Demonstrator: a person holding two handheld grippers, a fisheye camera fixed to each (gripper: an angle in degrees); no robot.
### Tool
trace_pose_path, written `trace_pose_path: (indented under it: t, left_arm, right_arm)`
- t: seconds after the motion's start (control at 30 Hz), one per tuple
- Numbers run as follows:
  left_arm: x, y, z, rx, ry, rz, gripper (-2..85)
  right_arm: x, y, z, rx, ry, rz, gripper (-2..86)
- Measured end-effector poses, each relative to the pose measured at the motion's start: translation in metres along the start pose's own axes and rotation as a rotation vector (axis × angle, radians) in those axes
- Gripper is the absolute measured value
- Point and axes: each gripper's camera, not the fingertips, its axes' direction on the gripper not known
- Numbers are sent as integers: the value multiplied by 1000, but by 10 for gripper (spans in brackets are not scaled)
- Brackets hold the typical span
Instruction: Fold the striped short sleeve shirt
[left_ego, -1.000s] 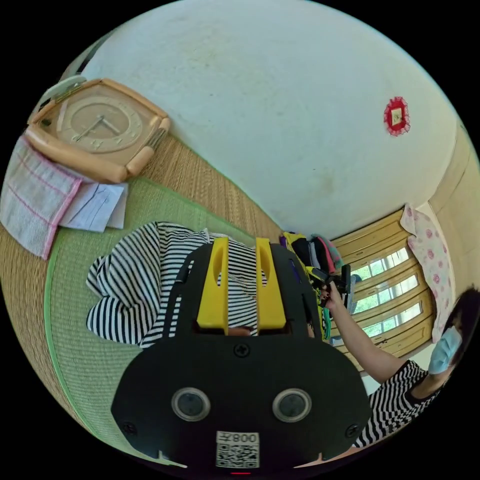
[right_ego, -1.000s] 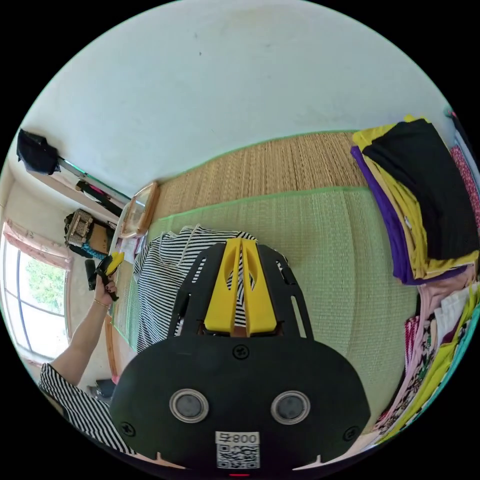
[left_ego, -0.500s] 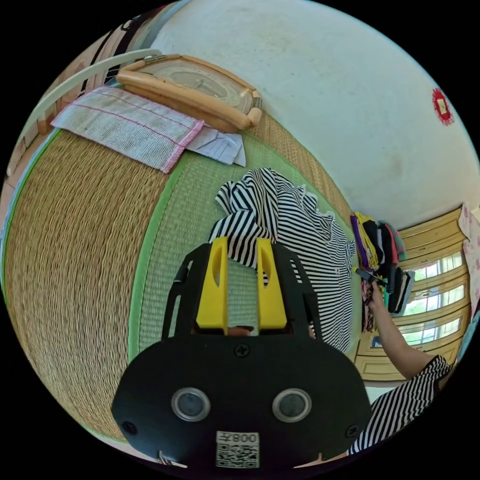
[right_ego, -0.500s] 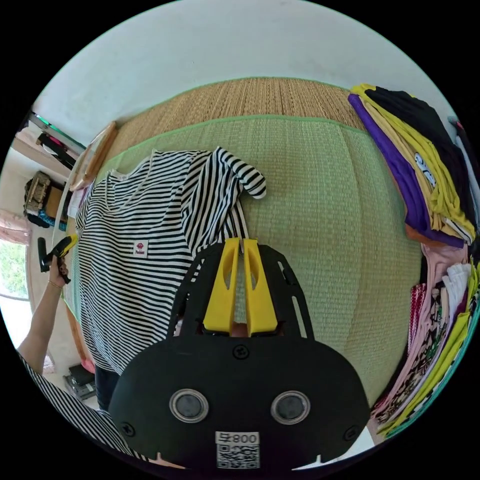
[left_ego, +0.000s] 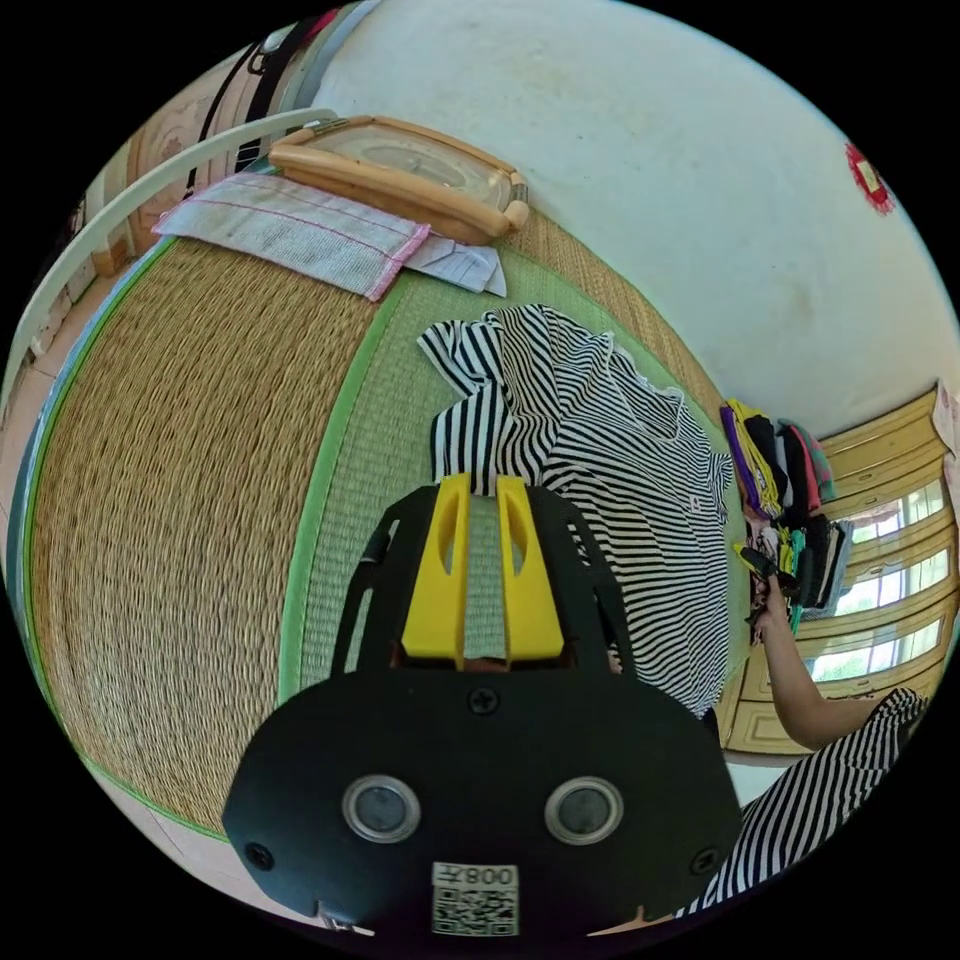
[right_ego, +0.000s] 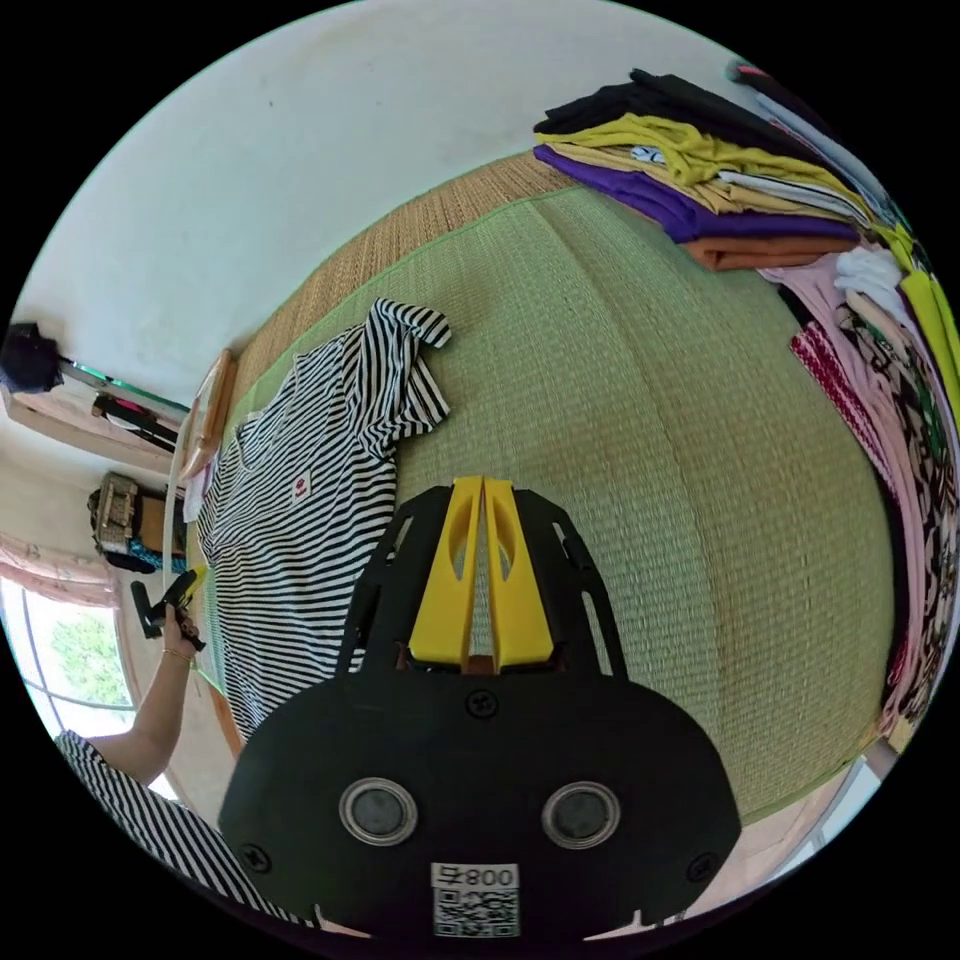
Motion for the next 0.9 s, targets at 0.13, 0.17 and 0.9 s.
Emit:
trace_pose_path:
  t: [0.13,0.17,0.9]
  left_arm:
    - [4,-18,-2,83,49,-28,80]
    - [6,-24,-1,82,46,-27,82]
    - [67,-133,32,110,-40,-66,28]
  right_arm:
    - [-19,-17,-4,53,-21,-20,16]
    - [-30,-29,-3,57,-15,-47,24]
    - [-156,-183,23,-13,223,-235,12]
